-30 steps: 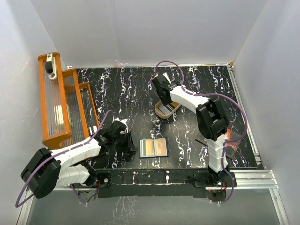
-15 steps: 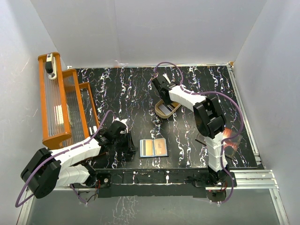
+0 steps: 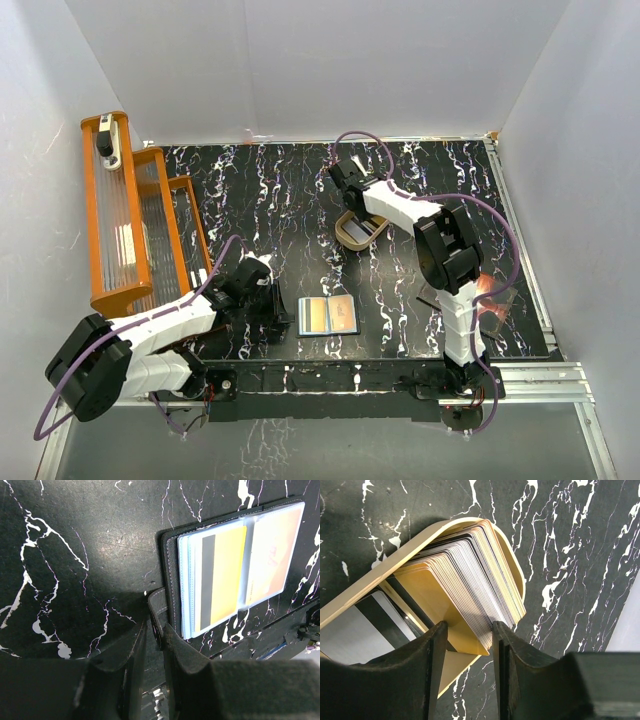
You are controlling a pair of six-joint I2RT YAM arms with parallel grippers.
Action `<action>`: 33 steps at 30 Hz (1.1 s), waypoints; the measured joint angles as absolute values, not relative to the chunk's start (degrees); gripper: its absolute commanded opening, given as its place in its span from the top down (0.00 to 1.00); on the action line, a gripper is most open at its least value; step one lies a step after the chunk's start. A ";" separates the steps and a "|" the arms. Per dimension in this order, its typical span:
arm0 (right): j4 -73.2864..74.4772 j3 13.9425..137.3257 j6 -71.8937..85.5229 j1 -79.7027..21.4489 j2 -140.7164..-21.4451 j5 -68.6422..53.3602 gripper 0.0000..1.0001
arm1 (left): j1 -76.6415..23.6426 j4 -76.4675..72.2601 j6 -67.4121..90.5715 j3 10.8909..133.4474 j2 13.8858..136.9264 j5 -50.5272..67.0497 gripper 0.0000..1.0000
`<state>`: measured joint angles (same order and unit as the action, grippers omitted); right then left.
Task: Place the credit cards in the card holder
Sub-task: Pick up the credit card from the storage box.
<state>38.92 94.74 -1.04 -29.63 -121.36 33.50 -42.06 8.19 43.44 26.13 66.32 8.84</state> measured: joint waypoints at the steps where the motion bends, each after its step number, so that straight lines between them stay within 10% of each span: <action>1: 38.92 94.74 -1.17 -29.50 -121.36 33.50 0.63 | -42.06 8.21 43.44 26.13 66.35 8.82 0.81; 33: 39.29 96.40 -3.16 -28.10 -121.36 33.93 0.86 | -42.06 8.47 43.03 26.13 66.32 8.29 0.81</action>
